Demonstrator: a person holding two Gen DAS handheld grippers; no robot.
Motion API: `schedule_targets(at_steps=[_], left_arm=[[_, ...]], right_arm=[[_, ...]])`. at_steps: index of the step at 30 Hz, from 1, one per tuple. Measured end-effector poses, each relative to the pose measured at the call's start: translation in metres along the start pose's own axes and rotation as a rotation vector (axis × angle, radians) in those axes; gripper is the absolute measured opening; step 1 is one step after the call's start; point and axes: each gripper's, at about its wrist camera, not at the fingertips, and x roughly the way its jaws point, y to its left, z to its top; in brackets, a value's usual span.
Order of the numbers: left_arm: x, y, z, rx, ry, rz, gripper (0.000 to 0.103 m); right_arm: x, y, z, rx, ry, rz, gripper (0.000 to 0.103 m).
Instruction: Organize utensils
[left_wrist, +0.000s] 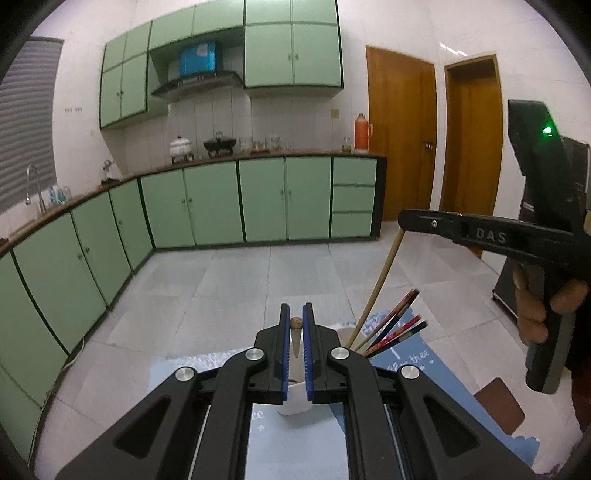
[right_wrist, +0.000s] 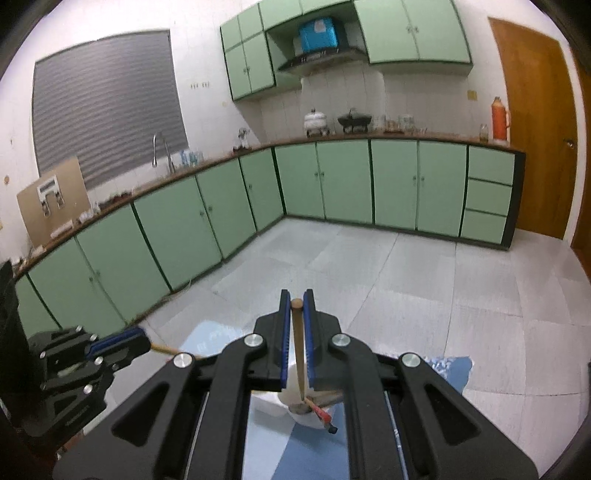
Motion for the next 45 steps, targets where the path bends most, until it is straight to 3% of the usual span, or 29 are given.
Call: schedule_targets(at_steps=[4, 7, 10, 15, 17, 21, 26, 29, 45], left_arm=[[0.022, 0.005, -0.004, -0.021, 0.049, -0.014, 0.007], [0.023, 0.01, -0.004, -0.041, 0.036, -0.006, 0.007], [0.016, 0.012, 0.0, -0.049, 0.015, 0.002, 0.016], [-0.011, 0.015, 0.004, -0.069, -0.036, 0.022, 0.042], [-0.023, 0.014, 0.003, -0.082, -0.053, 0.029, 0.052], [-0.047, 0.013, -0.006, -0.119, -0.08, 0.04, 0.063], [-0.073, 0.006, -0.024, -0.131, -0.091, 0.069, 0.081], [-0.084, 0.003, -0.033, -0.143, -0.085, 0.072, 0.086], [-0.129, -0.018, -0.06, -0.119, -0.095, 0.098, 0.096]], right_arm=[[0.006, 0.0, -0.007, -0.004, 0.011, -0.015, 0.01], [-0.002, -0.005, -0.008, 0.007, -0.006, -0.029, 0.013], [-0.016, -0.011, -0.009, 0.022, -0.034, -0.044, 0.023], [-0.05, -0.016, -0.019, 0.052, -0.096, -0.073, 0.061], [-0.062, -0.017, -0.026, 0.065, -0.113, -0.079, 0.069], [-0.086, -0.013, -0.047, 0.084, -0.134, -0.102, 0.088], [-0.109, -0.001, -0.076, 0.097, -0.117, -0.104, 0.097], [-0.119, 0.01, -0.09, 0.094, -0.104, -0.096, 0.097], [-0.153, 0.058, -0.116, 0.005, -0.078, -0.083, 0.098]])
